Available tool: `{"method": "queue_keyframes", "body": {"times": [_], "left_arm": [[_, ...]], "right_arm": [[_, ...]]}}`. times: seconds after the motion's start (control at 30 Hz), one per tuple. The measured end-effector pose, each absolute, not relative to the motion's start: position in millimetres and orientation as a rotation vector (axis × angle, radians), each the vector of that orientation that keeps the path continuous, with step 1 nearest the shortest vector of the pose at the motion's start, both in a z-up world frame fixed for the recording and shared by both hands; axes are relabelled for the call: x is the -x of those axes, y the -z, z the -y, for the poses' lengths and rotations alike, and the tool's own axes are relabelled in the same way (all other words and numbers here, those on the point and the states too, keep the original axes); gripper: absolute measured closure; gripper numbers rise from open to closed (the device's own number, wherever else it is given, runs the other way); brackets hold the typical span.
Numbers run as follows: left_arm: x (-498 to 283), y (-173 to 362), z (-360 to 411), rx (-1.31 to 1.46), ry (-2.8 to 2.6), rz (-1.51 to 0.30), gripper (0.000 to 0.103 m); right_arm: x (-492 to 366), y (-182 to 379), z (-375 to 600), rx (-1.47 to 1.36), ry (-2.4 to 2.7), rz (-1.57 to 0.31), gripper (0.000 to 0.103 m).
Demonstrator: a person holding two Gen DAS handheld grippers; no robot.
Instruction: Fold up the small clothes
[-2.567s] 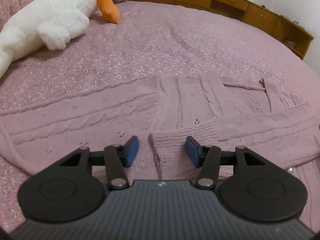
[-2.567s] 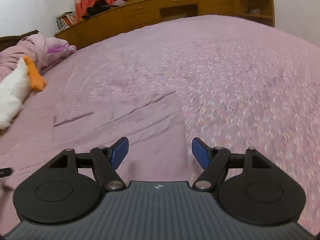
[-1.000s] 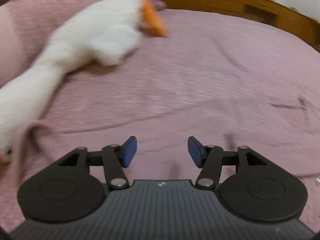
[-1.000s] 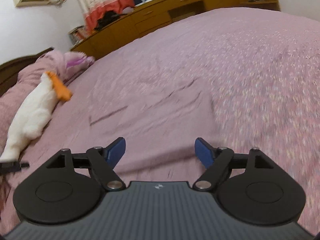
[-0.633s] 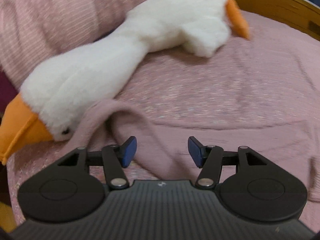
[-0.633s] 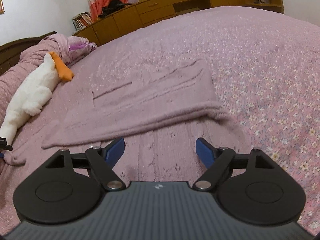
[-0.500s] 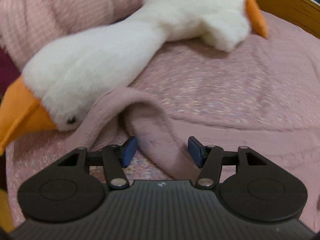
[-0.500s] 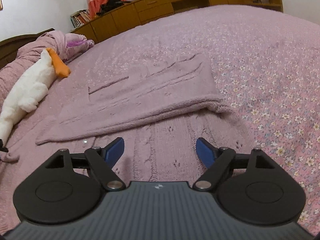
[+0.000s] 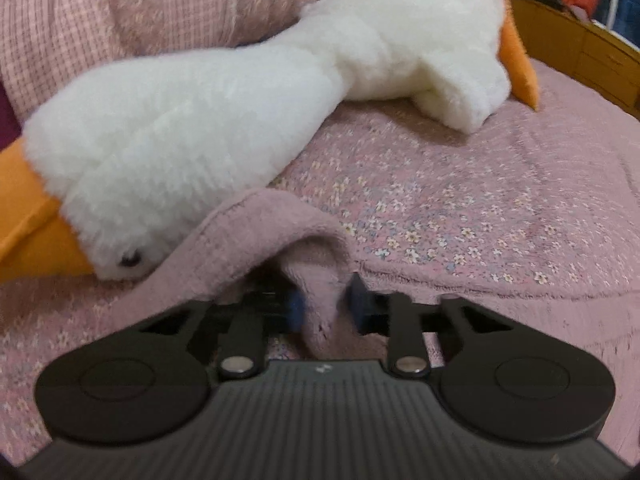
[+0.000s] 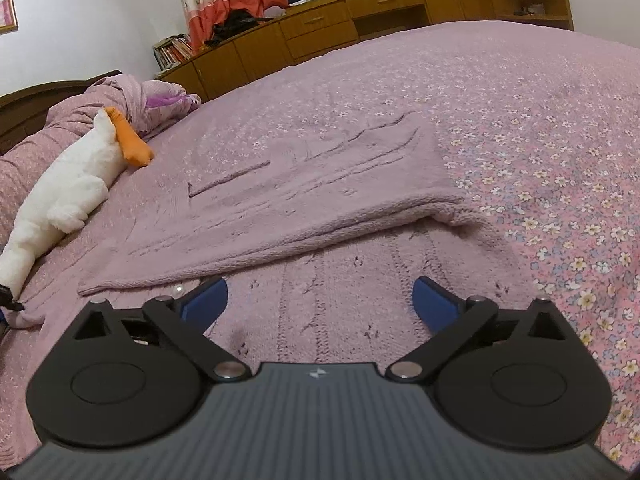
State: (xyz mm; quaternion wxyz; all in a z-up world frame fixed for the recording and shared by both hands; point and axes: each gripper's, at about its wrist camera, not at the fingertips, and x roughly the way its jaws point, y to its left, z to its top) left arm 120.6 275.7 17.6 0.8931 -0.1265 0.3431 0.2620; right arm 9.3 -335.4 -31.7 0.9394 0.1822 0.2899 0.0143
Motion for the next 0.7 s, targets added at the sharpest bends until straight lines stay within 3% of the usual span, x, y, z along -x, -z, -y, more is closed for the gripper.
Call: {"method": "queue_keyframes", "body": {"times": [0.27, 0.7], "left_arm": [[-88, -51, -277, 0.319, -0.409, -0.570, 0.087], [-70, -148, -207, 0.329, -0.142, -0.355, 0.088]], "right_arm": [[-10, 31, 341, -0.404, -0.031, -0.584, 0.000], [-10, 29, 342, -0.419, -0.028, -0.578, 0.000]]}}
